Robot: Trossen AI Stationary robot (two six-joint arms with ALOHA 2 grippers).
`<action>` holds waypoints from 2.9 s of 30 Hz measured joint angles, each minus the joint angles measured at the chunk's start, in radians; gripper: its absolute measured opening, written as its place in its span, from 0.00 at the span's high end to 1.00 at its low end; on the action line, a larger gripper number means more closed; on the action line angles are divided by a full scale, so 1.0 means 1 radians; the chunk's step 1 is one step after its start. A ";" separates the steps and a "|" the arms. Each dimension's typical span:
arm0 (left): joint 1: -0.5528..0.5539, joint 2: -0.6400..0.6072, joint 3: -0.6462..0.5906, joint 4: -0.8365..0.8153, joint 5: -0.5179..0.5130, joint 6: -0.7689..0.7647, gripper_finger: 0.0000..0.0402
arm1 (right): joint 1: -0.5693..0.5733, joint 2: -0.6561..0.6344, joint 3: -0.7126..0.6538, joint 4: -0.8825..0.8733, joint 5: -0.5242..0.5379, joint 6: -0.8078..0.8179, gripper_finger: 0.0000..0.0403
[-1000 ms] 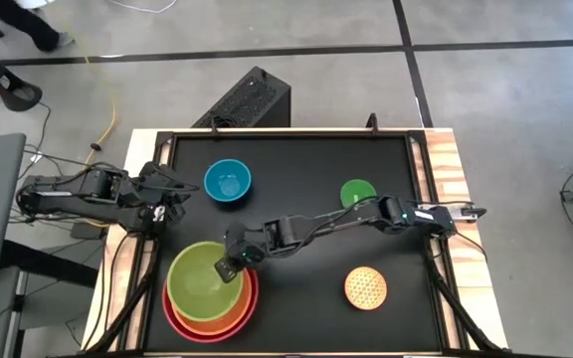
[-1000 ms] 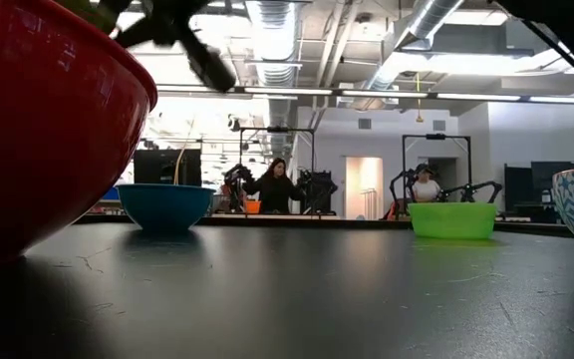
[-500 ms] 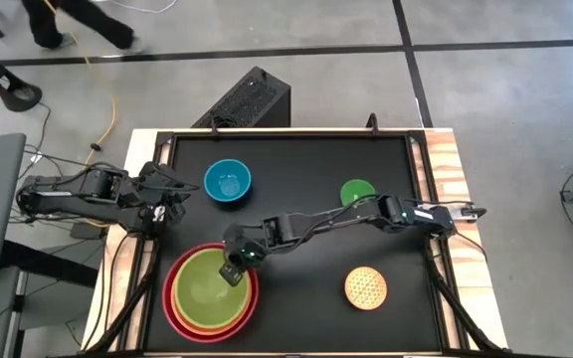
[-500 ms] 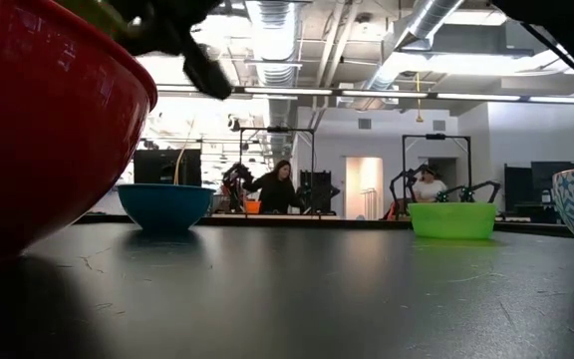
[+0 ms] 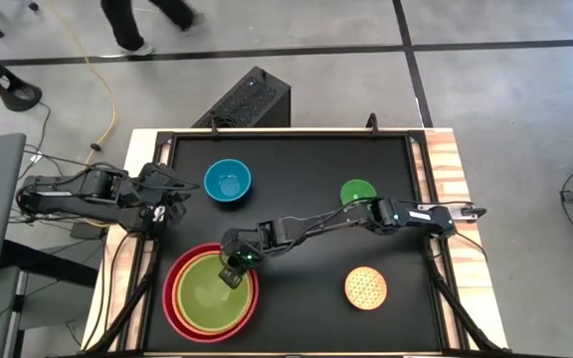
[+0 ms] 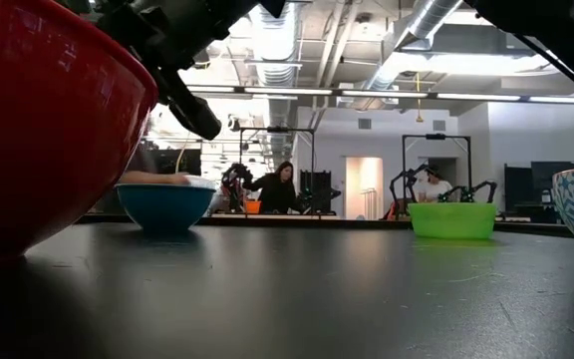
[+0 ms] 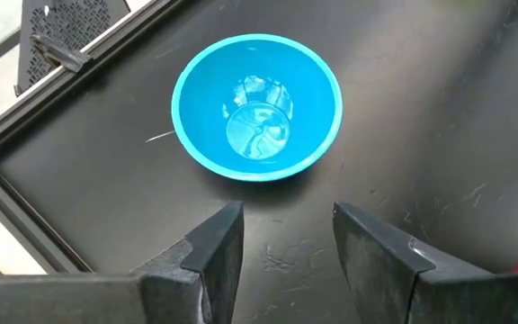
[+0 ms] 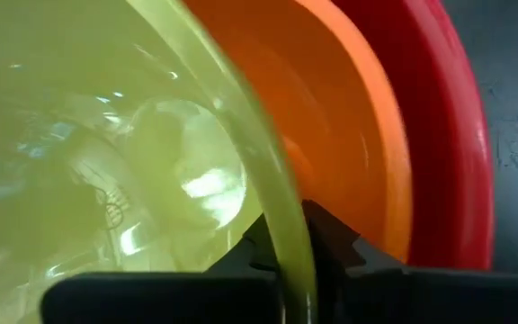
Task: Nest bowls inside each other
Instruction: Stack the light green bowl on top of the orange bowl
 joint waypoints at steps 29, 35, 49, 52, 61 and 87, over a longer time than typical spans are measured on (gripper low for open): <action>0.000 0.000 0.000 -0.005 0.000 0.053 0.60 | -0.034 -0.027 0.070 -0.020 -0.007 -0.019 0.54; 0.000 0.000 0.000 -0.009 0.001 0.053 0.60 | -0.023 -0.026 0.070 -0.016 -0.031 -0.044 0.54; 0.000 0.000 0.000 -0.006 0.035 0.052 0.60 | -0.028 -0.026 0.070 -0.001 -0.059 -0.069 0.42; 0.000 0.000 0.000 -0.005 0.039 0.049 0.60 | -0.034 -0.029 0.071 0.002 -0.075 -0.076 0.39; 0.000 0.000 0.000 -0.005 0.040 0.023 0.60 | -0.069 -0.064 0.073 -0.027 -0.080 -0.085 0.38; 0.000 0.000 0.000 -0.004 0.017 0.052 0.60 | -0.085 -0.016 0.067 -0.005 -0.190 -0.195 0.99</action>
